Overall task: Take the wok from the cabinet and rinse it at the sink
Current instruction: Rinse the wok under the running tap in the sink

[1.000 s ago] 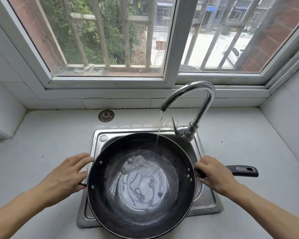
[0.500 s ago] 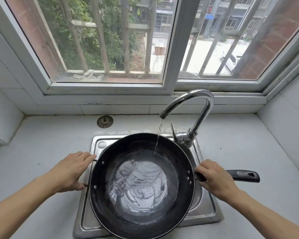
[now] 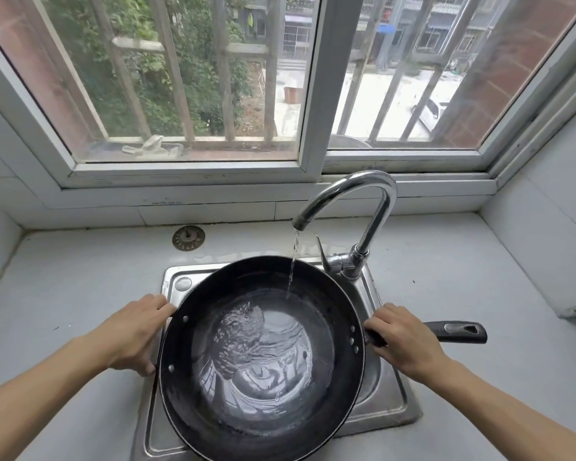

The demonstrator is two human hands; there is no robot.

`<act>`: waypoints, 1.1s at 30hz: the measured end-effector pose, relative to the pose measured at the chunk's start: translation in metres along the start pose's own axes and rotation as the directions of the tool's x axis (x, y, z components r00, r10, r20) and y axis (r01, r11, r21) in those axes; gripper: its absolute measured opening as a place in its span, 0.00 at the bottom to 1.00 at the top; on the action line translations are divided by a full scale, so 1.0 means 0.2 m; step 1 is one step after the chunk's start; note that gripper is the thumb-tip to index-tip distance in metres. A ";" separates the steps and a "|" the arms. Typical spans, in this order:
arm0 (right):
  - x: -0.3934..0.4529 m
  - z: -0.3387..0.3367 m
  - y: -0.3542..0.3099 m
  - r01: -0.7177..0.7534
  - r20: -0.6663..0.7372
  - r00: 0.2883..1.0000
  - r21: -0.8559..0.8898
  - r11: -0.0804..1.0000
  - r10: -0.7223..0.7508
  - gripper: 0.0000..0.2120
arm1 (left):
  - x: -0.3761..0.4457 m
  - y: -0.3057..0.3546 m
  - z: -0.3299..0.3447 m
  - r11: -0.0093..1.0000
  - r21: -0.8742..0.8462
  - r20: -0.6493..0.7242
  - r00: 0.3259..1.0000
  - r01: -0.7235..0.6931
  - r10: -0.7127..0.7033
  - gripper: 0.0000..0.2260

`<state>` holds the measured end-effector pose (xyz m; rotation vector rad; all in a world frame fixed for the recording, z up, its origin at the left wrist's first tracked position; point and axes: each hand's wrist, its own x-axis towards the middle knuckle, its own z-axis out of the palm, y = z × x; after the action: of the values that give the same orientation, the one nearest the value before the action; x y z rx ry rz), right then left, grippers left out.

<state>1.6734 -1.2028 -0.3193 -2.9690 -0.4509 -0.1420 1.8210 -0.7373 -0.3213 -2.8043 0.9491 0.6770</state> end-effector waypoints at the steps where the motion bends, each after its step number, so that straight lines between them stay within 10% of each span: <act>1: 0.00 -0.01 0.00 0.005 0.003 1.000 0.005 1.000 -0.005 0.15 | -0.01 0.00 0.00 1.000 -0.022 -0.023 1.000 0.000 0.000 0.42; 14: 0.00 -0.03 -0.04 -0.127 0.152 0.983 0.140 0.982 0.105 0.11 | -0.09 -0.03 -0.08 0.994 0.050 -0.262 0.962 0.097 -0.080 0.44; 33: -0.07 0.15 -0.10 -0.155 -0.077 0.984 0.057 0.986 0.159 0.24 | -0.15 0.14 0.13 0.971 -0.029 -0.520 0.826 0.237 -0.217 0.52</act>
<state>1.6568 -1.1830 -0.3473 -2.9205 -0.2064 -0.2296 1.7732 -0.7358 -0.3307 -3.0519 0.6463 -0.1509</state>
